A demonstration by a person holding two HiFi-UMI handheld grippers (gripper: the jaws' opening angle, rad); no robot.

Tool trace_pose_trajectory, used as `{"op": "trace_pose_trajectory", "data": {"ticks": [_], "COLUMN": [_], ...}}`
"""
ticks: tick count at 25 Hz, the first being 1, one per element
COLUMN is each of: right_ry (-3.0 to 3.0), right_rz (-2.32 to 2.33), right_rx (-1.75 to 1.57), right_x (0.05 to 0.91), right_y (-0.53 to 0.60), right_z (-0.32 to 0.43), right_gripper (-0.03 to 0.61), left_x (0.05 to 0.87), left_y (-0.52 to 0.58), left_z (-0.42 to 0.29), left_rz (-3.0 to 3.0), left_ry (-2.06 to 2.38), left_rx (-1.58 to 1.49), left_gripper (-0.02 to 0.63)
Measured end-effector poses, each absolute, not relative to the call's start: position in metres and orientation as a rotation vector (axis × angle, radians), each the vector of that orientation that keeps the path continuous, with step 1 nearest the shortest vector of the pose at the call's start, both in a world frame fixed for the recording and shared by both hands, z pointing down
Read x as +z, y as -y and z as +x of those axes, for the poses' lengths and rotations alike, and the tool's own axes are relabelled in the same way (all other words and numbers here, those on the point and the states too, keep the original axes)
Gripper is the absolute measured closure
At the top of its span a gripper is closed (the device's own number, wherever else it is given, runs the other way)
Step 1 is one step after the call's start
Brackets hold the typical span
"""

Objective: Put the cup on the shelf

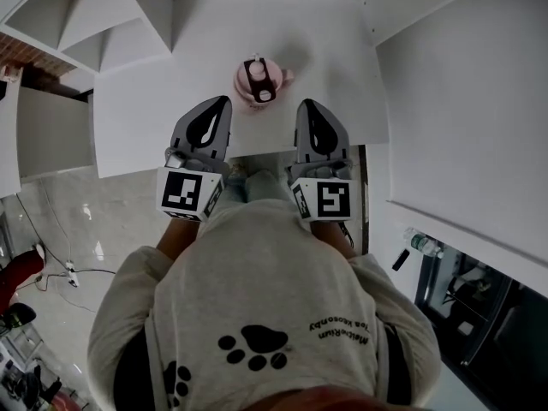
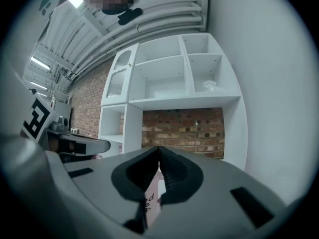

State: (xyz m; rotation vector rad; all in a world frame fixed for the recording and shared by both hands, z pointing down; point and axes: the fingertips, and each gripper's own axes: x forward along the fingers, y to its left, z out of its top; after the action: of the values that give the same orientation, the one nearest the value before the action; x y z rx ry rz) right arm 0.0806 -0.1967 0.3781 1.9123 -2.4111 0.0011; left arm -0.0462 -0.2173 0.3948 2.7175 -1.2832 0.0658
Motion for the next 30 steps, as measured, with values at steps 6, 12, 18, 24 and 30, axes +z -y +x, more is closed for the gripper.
{"op": "trace_pose_trajectory", "data": {"ticks": [6,12,18,24,30], "right_ry": [2.384,2.387,2.388,2.37,2.336], "right_rz": [1.888,1.799,1.722,1.665,1.628], "right_rx": [0.035,0.106,0.151,0.189,0.199], "right_x": [0.394,0.419,0.444,0.466,0.494], "right_y": [0.215,0.23,0.239,0.246,0.257], "right_z": [0.085,0.086,0.088,0.092,0.093], "right_gripper": [0.568,0.568,0.566,0.472,0.46], "left_x": [0.414,0.438,0.459,0.473,0.488], "left_y": [0.231,0.237,0.24,0.244,0.246], "left_z": [-0.042,-0.037,-0.037,-0.036,-0.037], "left_rz": [2.695,2.645,2.585,2.549,2.527], "left_ry": [1.242,1.239,1.27,1.291,1.304], "left_rx": [0.097,0.152,0.197,0.226,0.274], "left_gripper": [0.604,0.604,0.604,0.606,0.606]}}
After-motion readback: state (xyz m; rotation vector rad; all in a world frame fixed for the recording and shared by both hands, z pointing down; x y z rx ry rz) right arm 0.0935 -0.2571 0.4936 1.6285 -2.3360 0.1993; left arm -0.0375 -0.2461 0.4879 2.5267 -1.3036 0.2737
